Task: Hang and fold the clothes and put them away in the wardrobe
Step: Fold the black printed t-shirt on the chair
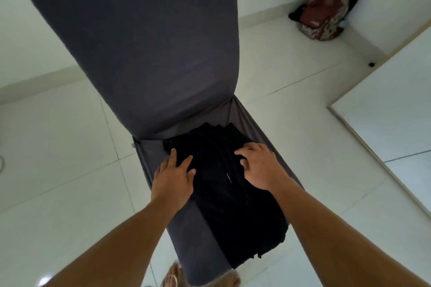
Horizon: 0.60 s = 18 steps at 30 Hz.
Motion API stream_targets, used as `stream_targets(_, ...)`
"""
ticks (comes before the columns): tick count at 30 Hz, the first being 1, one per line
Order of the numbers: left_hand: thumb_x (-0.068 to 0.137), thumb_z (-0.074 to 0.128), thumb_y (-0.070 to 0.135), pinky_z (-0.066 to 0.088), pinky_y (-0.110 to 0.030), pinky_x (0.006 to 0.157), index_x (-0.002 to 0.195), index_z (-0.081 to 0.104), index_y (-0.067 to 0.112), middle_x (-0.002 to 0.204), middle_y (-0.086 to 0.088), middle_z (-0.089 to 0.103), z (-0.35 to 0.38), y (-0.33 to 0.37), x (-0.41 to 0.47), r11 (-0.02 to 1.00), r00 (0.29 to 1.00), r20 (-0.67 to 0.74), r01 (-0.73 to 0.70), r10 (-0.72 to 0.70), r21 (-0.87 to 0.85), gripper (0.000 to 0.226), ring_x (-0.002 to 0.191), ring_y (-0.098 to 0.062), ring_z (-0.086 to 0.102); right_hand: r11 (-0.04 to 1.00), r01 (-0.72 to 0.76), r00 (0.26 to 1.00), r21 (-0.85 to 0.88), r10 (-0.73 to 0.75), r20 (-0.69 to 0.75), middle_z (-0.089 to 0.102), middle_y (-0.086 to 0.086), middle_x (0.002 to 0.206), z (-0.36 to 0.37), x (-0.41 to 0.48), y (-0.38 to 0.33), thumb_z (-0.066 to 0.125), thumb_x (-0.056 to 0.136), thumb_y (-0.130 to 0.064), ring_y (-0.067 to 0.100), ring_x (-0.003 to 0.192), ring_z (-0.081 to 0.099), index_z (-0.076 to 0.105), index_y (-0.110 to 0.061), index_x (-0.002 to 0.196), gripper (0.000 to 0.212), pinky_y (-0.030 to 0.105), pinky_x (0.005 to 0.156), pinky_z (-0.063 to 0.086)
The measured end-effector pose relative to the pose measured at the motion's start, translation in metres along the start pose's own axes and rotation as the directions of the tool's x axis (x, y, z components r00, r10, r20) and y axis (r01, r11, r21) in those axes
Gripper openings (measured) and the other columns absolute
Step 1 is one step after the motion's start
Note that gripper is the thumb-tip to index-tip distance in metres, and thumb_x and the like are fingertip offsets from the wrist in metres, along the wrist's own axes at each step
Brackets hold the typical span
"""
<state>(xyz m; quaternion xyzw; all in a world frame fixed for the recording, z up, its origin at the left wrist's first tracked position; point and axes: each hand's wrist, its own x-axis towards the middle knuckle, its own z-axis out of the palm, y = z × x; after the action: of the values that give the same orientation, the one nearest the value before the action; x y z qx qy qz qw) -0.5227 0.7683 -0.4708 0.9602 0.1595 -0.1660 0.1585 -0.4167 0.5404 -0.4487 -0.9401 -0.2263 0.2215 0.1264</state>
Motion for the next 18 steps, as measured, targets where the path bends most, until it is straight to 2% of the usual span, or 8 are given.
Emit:
stream_targets(2,0.102,0.038,0.049,0.039,-0.047,0.11,0.144,0.047,0.034,0.159,-0.007,0.031,-0.003,0.003,0.006,0.987,0.994,-0.054,0.092,-0.1,-0.13,0.046,0.139,-0.032,0.038,0.975,-0.083,0.997,0.206,0.082,0.013,0.059,0.005,0.129,-0.005,0.02,0.002,0.043,0.105,-0.02,0.027,0.115,0.059,0.049,-0.024,0.14,0.036,0.041,0.096,0.049)
stream_targets(6,0.095,0.054,0.052,0.05,-0.039,0.087,0.131,0.049,0.024,0.127,-0.004,0.058,-0.005,0.018,0.016,0.836,0.932,-0.066,0.287,-0.357,-0.468,0.046,0.112,-0.029,0.058,0.947,-0.214,0.975,0.239,0.223,-0.008,0.052,0.002,0.125,-0.005,0.051,0.015,0.053,0.101,-0.025,0.023,0.103,0.055,0.06,-0.021,0.115,0.017,0.033,0.083,0.048)
stream_targets(9,0.087,0.068,0.052,0.046,-0.035,0.083,0.138,0.04,0.017,0.128,-0.005,0.062,-0.012,0.029,0.026,0.647,0.822,-0.004,0.445,-0.57,-0.619,0.068,0.115,-0.031,0.06,0.831,-0.338,0.94,0.442,0.282,0.19,0.057,0.001,0.115,-0.015,0.062,0.017,0.063,0.093,-0.023,0.02,0.093,0.059,0.041,-0.019,0.138,0.05,0.031,0.073,0.045)
stream_targets(11,0.084,0.073,0.05,0.044,-0.034,0.085,0.143,0.04,0.013,0.135,-0.009,0.059,-0.017,0.034,0.031,0.496,0.725,0.08,0.543,-0.684,-0.677,0.077,0.121,-0.034,0.058,0.75,-0.41,0.908,0.52,0.285,0.306,0.06,0.008,0.118,-0.023,0.073,0.02,0.067,0.09,-0.019,0.026,0.101,0.062,0.035,-0.01,0.148,0.067,0.032,0.078,0.045)
stream_targets(12,0.084,0.074,0.048,0.045,-0.033,0.086,0.144,0.044,0.011,0.136,-0.01,0.059,-0.018,0.035,0.033,0.439,0.687,0.12,0.578,-0.717,-0.688,0.076,0.122,-0.035,0.057,0.724,-0.436,0.896,0.534,0.293,0.334,0.063,0.01,0.114,-0.024,0.078,0.023,0.071,0.088,-0.02,0.027,0.1,0.064,0.046,-0.004,0.14,0.06,0.034,0.078,0.048)
stream_targets(14,0.085,0.076,0.041,0.048,-0.033,0.091,0.136,0.057,0.012,0.13,-0.009,0.064,-0.016,0.036,0.037,0.368,0.638,0.135,0.589,-0.758,-0.72,0.062,0.116,-0.032,0.061,0.707,-0.44,0.897,0.553,0.312,0.314,0.066,0.011,0.086,-0.022,0.087,0.028,0.077,0.084,-0.024,0.026,0.076,0.065,0.065,-0.003,0.096,0.027,0.035,0.068,0.049)
stream_targets(16,0.085,0.076,0.032,0.047,-0.031,0.093,0.127,0.065,0.017,0.126,-0.005,0.068,-0.017,0.039,0.039,0.353,0.605,0.069,0.549,-0.793,-0.757,0.046,0.116,-0.028,0.063,0.718,-0.373,0.928,0.587,0.294,0.23,0.06,0.009,0.07,-0.018,0.094,0.03,0.073,0.084,-0.023,0.023,0.062,0.059,0.057,-0.009,0.071,0.025,0.032,0.058,0.043)
stream_targets(18,0.086,0.075,0.027,0.047,-0.03,0.094,0.121,0.067,0.02,0.122,-0.002,0.069,-0.017,0.042,0.04,0.399,0.584,-0.04,0.502,-0.811,-0.767,0.036,0.116,-0.026,0.063,0.732,-0.296,0.952,0.614,0.28,0.125,0.056,0.004,0.063,-0.012,0.097,0.033,0.067,0.087,-0.022,0.021,0.058,0.056,0.05,-0.013,0.063,0.031,0.029,0.055,0.04)
